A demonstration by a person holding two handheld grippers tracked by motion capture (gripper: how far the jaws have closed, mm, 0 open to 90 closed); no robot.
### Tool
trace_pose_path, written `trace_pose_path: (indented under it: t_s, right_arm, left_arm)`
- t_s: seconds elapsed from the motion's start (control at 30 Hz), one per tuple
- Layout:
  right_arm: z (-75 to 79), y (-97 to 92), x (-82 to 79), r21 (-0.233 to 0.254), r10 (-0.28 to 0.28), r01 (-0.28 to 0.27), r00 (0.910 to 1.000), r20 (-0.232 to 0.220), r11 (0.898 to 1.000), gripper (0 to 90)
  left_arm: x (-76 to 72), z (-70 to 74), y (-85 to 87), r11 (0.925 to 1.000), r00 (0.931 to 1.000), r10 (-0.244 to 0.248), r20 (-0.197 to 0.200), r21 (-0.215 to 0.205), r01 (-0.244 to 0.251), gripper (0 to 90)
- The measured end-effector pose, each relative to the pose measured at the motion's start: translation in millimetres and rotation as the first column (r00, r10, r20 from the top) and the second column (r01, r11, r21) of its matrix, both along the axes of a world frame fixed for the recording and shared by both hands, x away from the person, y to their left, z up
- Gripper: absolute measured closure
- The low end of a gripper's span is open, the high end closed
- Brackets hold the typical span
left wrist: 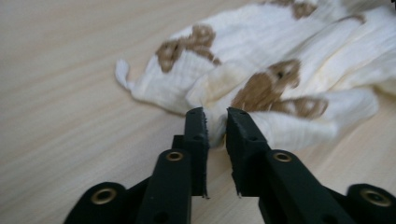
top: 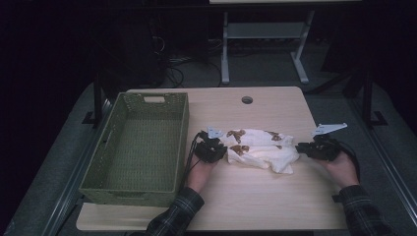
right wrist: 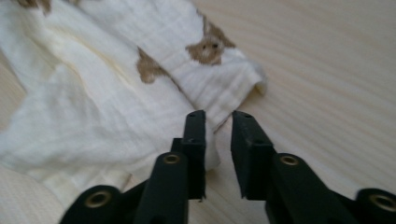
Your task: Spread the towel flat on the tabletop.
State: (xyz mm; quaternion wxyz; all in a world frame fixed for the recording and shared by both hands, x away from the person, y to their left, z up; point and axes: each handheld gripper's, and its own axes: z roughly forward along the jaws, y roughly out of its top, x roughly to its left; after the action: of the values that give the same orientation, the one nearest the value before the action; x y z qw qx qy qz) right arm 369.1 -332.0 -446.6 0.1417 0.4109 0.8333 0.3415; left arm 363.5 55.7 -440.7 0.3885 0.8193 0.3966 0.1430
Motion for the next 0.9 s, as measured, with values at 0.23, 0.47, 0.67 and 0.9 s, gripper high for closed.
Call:
trace_pose_path:
  t_s: [0.23,0.47,0.67,0.9]
  right_arm:
    - [16.2,-4.0,-20.6,0.047,0.022,-0.024,0.9985,0.051,0.999,73.2]
    - [20.6,17.4,-38.1,0.051,0.096,-0.098,0.994,0.053,0.994,74.9]
    - [16.0,26.2,-50.4,0.05,0.148,-0.149,0.9888,0.017,0.988,74.1]
    - [10.6,28.8,-54.8,0.048,0.168,-0.166,0.9856,-0.022,0.985,72.3]
  left_arm:
    - [-20.5,25.3,-2.5,0.9967,0.9959,-0.078,0.046,-0.02,0.079,74.1]
    - [-38.5,15.6,-17.1,0.9795,0.9794,-0.199,-0.033,0.022,0.2,76.5]
    - [-27.7,-4.9,-28.6,0.9768,0.9781,-0.198,-0.066,0.071,0.202,76.7]
    - [-8.0,-14.8,-30.4,0.9814,0.9862,-0.158,-0.048,0.102,0.163,73.2]
